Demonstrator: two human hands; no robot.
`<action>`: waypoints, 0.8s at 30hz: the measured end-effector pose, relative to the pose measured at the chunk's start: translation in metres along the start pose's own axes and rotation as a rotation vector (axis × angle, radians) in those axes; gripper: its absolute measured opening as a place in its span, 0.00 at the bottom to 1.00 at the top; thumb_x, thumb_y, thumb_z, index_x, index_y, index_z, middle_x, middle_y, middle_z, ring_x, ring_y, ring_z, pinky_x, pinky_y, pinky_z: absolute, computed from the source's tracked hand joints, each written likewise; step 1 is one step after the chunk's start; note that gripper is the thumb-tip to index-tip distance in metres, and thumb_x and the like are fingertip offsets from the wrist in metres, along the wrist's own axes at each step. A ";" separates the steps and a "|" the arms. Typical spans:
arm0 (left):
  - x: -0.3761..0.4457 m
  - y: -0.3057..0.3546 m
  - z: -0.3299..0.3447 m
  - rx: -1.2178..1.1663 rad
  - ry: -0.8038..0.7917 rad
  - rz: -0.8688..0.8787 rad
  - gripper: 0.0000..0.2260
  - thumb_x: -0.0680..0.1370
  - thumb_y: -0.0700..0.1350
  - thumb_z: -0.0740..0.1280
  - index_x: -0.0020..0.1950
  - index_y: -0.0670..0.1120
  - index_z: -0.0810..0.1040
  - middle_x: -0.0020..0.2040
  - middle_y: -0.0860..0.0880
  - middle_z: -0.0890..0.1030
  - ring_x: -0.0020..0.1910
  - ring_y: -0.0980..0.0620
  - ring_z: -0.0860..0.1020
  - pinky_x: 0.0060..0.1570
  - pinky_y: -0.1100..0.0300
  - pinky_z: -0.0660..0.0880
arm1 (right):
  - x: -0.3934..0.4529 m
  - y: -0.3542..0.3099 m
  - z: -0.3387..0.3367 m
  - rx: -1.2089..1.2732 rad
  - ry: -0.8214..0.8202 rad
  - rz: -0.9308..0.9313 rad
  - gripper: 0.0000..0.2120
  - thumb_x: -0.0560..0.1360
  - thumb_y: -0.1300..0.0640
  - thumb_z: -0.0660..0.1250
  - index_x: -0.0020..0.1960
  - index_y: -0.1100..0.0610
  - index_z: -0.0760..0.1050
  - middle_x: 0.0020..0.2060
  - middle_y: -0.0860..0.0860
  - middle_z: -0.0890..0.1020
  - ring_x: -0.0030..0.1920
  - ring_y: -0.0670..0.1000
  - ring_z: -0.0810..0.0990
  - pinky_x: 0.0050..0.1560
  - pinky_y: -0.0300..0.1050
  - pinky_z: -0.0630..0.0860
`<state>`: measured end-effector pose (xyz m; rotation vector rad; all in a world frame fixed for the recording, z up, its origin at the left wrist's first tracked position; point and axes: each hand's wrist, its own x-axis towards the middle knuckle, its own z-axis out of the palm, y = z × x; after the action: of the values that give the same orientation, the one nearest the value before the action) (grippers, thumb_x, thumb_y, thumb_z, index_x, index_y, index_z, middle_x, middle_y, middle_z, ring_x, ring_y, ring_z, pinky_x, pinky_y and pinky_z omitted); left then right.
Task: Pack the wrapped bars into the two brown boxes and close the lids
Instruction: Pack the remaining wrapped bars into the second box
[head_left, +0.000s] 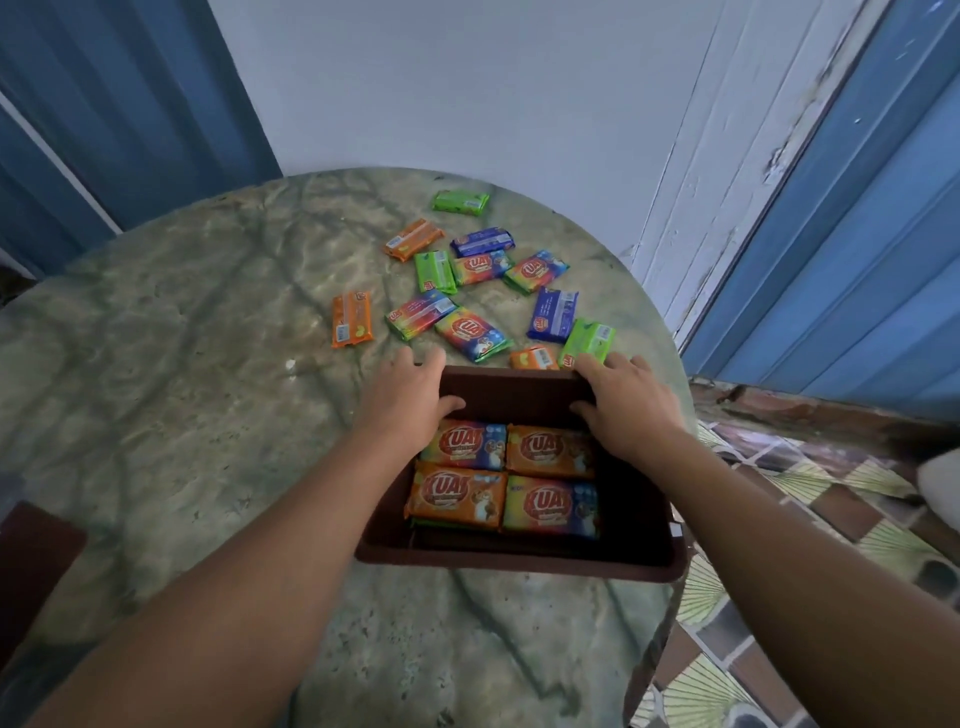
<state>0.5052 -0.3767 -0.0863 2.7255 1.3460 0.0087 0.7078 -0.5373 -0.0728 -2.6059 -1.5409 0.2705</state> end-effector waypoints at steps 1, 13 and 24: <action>0.003 0.009 0.000 -0.008 -0.001 0.021 0.23 0.78 0.63 0.69 0.63 0.50 0.68 0.59 0.44 0.73 0.60 0.42 0.73 0.49 0.49 0.74 | -0.003 0.008 -0.002 -0.003 0.002 0.017 0.18 0.80 0.47 0.68 0.66 0.48 0.68 0.60 0.54 0.77 0.62 0.59 0.73 0.56 0.56 0.76; 0.041 0.047 -0.031 -0.210 -0.238 0.083 0.24 0.78 0.66 0.51 0.42 0.47 0.73 0.45 0.47 0.77 0.48 0.45 0.77 0.49 0.49 0.75 | -0.008 0.028 -0.015 0.159 -0.017 0.131 0.17 0.81 0.39 0.53 0.56 0.48 0.74 0.51 0.52 0.74 0.58 0.57 0.71 0.56 0.55 0.70; 0.122 0.116 0.001 0.073 -0.329 0.017 0.23 0.80 0.59 0.66 0.70 0.47 0.76 0.66 0.43 0.79 0.64 0.40 0.77 0.60 0.46 0.75 | 0.105 0.047 -0.032 0.017 -0.272 -0.064 0.18 0.83 0.51 0.63 0.72 0.48 0.74 0.65 0.54 0.79 0.64 0.57 0.77 0.61 0.49 0.73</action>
<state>0.6713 -0.3502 -0.0814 2.6429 1.2488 -0.4742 0.8040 -0.4676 -0.0606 -2.5871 -1.6891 0.6527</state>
